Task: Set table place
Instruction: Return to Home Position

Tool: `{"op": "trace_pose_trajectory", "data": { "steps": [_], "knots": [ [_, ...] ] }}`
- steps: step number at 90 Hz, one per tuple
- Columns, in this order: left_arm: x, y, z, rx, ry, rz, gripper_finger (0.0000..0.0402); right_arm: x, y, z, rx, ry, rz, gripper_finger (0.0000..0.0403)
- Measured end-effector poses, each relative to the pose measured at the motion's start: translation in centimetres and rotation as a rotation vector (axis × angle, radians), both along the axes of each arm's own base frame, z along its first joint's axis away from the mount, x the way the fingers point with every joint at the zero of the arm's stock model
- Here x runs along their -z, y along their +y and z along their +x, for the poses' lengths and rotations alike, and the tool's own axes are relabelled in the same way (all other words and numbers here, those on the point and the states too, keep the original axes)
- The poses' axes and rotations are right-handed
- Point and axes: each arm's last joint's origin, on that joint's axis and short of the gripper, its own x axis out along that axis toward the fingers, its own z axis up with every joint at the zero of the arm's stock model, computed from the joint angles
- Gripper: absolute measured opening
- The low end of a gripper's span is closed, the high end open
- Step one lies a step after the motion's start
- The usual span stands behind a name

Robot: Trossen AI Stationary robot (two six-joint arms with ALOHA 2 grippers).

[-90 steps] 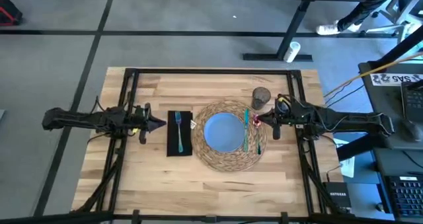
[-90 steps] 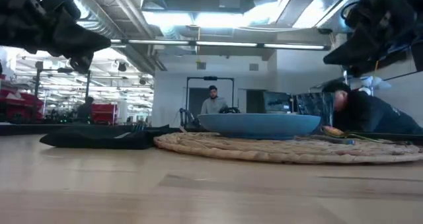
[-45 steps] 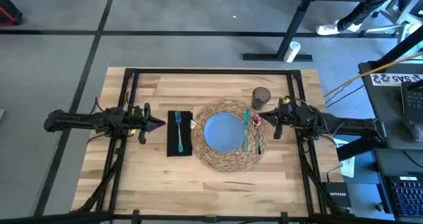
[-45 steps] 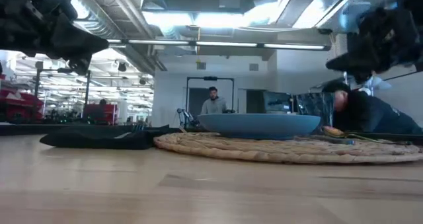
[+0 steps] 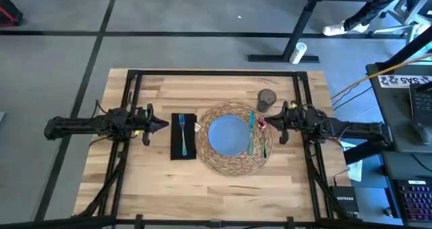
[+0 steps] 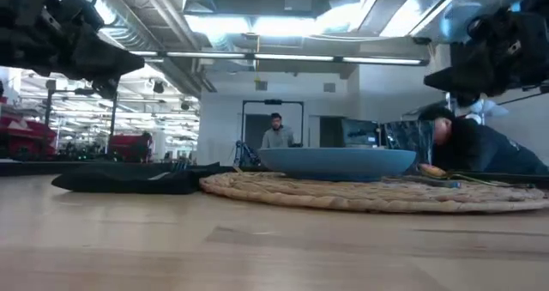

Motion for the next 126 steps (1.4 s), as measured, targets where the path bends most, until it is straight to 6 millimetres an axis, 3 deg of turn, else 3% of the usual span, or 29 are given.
{"op": "trace_pose_trajectory", "data": {
  "steps": [38,64,126],
  "knots": [
    [-0.3,0.0,-0.1,0.044,-0.018,-0.033,0.0000,-0.3,-0.3,0.0,0.085,-0.017,-0.065,0.0000],
    [-0.9,-0.1,-0.6,0.053,-0.055,-0.054,0.0000,-1.4,-0.1,-0.9,0.065,-0.146,-0.121,0.0000],
    [-0.8,0.2,-0.6,-0.047,-0.057,-0.015,0.0000,-1.0,0.2,-0.8,-0.060,-0.119,-0.052,0.0000]
  ]
}}
